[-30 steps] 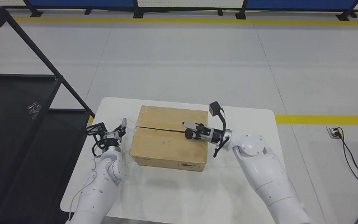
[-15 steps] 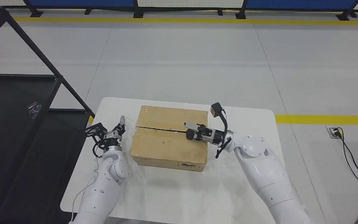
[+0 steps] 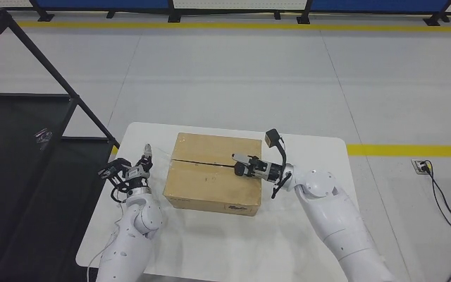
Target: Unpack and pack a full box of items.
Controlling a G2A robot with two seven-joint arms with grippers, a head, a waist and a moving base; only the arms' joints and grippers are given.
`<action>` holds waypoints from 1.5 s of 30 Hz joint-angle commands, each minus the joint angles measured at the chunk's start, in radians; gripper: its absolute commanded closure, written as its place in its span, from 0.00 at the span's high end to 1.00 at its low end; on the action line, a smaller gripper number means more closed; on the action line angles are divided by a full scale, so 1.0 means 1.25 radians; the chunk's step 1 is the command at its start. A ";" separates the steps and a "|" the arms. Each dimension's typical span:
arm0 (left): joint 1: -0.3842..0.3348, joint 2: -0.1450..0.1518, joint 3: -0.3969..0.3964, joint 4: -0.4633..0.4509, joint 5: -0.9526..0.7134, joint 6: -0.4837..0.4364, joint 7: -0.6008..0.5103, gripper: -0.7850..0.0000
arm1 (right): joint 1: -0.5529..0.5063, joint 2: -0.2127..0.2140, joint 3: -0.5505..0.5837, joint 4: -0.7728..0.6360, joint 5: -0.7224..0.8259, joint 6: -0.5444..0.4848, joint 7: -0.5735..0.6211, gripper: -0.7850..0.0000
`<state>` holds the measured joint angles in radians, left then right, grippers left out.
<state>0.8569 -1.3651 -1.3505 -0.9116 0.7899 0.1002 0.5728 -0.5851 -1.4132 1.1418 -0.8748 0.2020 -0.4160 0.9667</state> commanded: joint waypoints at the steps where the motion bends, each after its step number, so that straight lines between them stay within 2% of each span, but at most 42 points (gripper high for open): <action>1: 0.015 0.001 -0.007 -0.030 0.001 0.009 -0.008 1.00 | 0.001 0.000 -0.002 0.002 0.002 -0.002 0.000 1.00; 11: 0.046 -0.002 -0.029 -0.086 -0.001 0.057 -0.032 1.00 | 0.004 0.001 -0.010 0.008 0.009 -0.010 0.002 1.00; 16: 0.080 0.007 -0.030 -0.083 0.079 0.026 -0.049 1.00 | 0.004 0.003 -0.013 0.007 0.009 -0.011 0.002 1.00; 26: 0.127 0.035 -0.080 -0.061 0.201 -0.037 -0.105 1.00 | 0.014 0.003 -0.023 0.013 0.015 -0.005 0.009 1.00; 29: 0.120 0.040 -0.087 -0.042 0.233 -0.034 -0.123 1.00 | 0.019 0.002 -0.029 0.016 0.016 -0.004 0.010 1.00; 37: 0.090 0.061 -0.094 0.024 0.332 -0.151 -0.192 1.00 | 0.021 0.002 -0.035 0.022 0.018 -0.010 0.007 1.00; 40: 0.075 0.064 -0.104 0.036 0.335 -0.151 -0.198 1.00 | 0.016 0.003 -0.034 0.023 0.021 -0.013 0.005 1.00; 45: 0.035 0.066 -0.069 0.068 0.414 -0.170 -0.230 1.00 | 0.013 0.004 -0.035 0.019 0.025 -0.014 0.005 1.00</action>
<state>0.9097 -1.2841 -1.4472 -0.8372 1.2754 -0.1027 0.2904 -0.5675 -1.4078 1.0989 -0.8501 0.2333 -0.4325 0.9738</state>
